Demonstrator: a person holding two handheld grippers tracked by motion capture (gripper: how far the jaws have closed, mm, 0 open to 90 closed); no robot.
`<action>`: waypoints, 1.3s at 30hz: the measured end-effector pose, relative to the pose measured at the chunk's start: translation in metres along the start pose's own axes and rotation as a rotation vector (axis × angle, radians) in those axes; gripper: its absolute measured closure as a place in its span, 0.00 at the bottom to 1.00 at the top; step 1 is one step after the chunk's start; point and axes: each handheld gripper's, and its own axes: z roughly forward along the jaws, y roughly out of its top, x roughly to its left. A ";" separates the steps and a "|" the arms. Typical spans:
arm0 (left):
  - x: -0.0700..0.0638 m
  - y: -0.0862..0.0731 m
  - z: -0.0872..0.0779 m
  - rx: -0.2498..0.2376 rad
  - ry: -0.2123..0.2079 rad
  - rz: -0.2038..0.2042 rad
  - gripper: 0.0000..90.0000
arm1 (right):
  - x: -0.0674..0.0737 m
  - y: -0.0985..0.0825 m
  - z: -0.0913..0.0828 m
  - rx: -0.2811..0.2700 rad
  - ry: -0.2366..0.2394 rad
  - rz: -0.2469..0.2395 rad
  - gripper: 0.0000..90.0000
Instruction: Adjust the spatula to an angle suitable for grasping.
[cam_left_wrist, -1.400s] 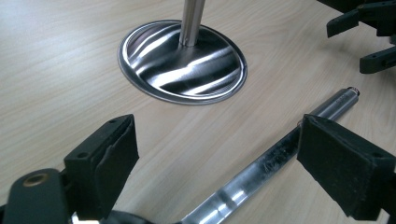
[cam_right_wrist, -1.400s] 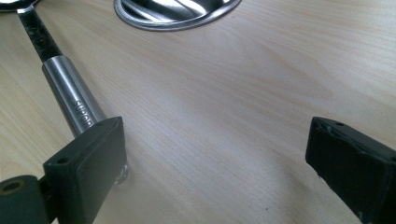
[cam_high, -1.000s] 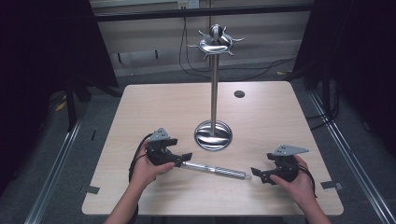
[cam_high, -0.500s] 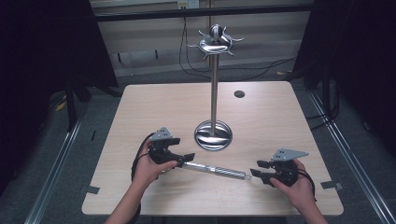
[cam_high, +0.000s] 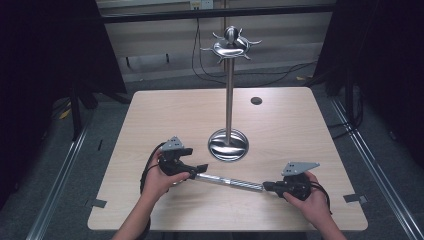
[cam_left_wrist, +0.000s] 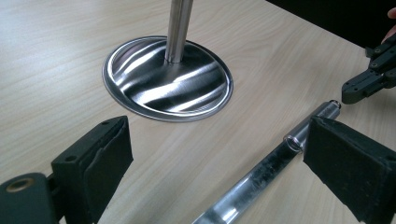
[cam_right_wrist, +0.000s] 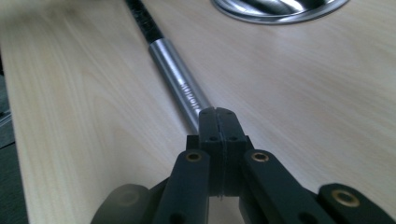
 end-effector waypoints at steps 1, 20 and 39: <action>0.000 0.000 0.000 0.002 -0.001 -0.001 0.09 | 0.000 0.000 0.000 0.000 0.000 0.000 1.00; -0.006 0.000 -0.008 -0.008 0.009 0.003 0.10 | -0.015 0.004 0.015 0.011 -0.042 0.021 1.00; -0.011 -0.007 -0.011 0.020 0.020 0.012 0.10 | -0.037 0.021 0.030 -0.009 -0.165 0.023 0.96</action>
